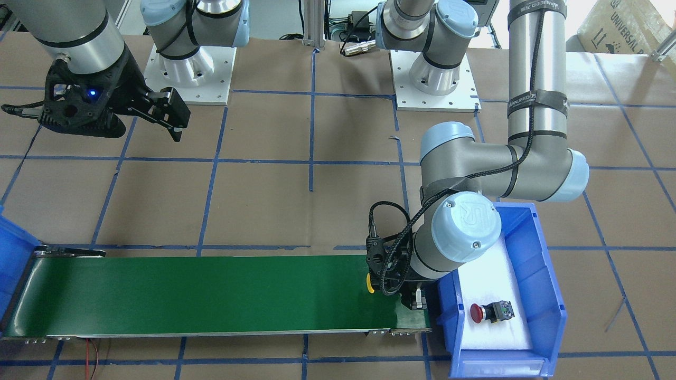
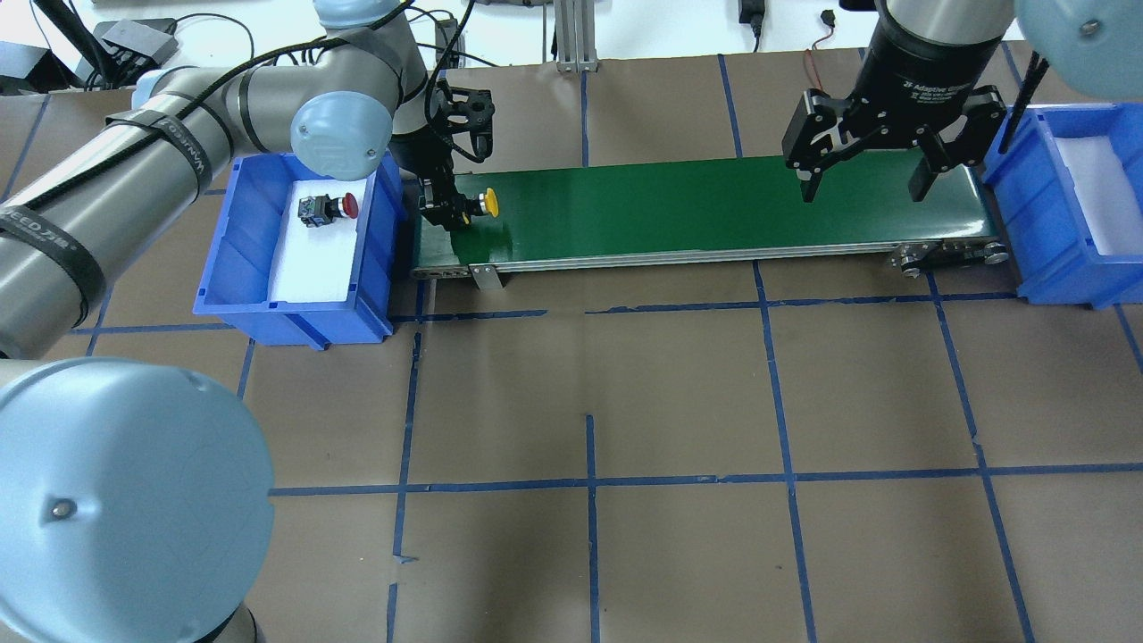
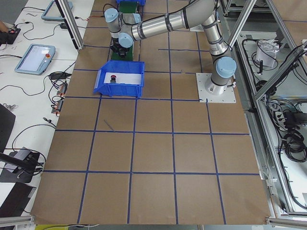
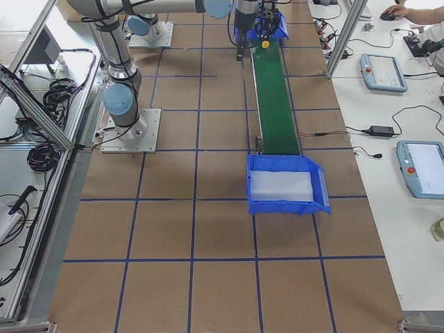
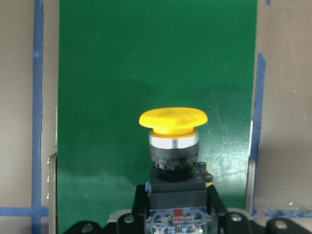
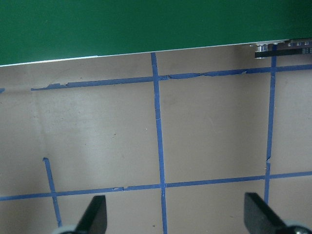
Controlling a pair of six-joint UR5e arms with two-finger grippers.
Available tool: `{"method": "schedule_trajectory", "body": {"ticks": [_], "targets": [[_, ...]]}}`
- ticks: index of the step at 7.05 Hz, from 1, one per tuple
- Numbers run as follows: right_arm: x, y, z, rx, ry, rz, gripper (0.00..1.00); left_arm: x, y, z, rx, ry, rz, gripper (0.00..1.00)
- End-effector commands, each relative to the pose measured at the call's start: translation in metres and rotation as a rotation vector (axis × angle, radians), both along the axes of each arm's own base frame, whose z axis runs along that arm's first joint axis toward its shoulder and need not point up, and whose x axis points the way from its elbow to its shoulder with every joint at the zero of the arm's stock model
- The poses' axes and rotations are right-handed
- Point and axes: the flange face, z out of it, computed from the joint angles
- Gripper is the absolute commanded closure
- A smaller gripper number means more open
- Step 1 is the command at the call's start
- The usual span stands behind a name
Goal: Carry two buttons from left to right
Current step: 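Carry the yellow button onto the conveyor belt and open the left gripper, then move the left gripper back into the bin over the red button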
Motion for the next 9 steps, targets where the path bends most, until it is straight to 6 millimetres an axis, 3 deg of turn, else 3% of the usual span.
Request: {"method": "schedule_trajectory", "body": {"ticks": [1,2,3,4,5,6,7,8,9], "targets": [[0.002,0.007,0.012,-0.030,0.005,-0.001,0.00,0.000,-0.001,-0.010,0.014,0.001,0.010,0.06],[0.003,0.007,0.013,-0.035,0.000,-0.004,0.00,0.000,0.002,0.007,-0.008,0.002,0.022,0.06],[0.003,0.008,0.014,-0.036,-0.002,-0.003,0.00,0.004,0.015,0.050,-0.017,0.006,0.048,0.05],[0.003,0.003,0.012,-0.053,-0.001,0.012,0.00,0.011,0.044,0.091,0.004,0.004,0.059,0.05],[0.002,0.003,0.013,-0.061,-0.003,0.006,0.00,0.045,0.042,0.105,-0.003,-0.003,0.109,0.05],[0.003,0.004,0.014,-0.061,-0.003,0.006,0.00,0.110,0.028,0.099,0.005,0.010,0.168,0.06],[0.003,0.003,0.013,-0.059,-0.002,0.002,0.00,0.148,0.022,0.099,-0.015,0.017,0.037,0.06],[0.003,0.003,0.013,-0.059,-0.002,0.000,0.00,0.168,0.016,0.096,-0.025,0.014,0.007,0.06],[0.003,0.003,0.012,-0.058,-0.004,0.000,0.00,0.190,0.003,0.076,-0.024,0.014,0.026,0.06]]}}
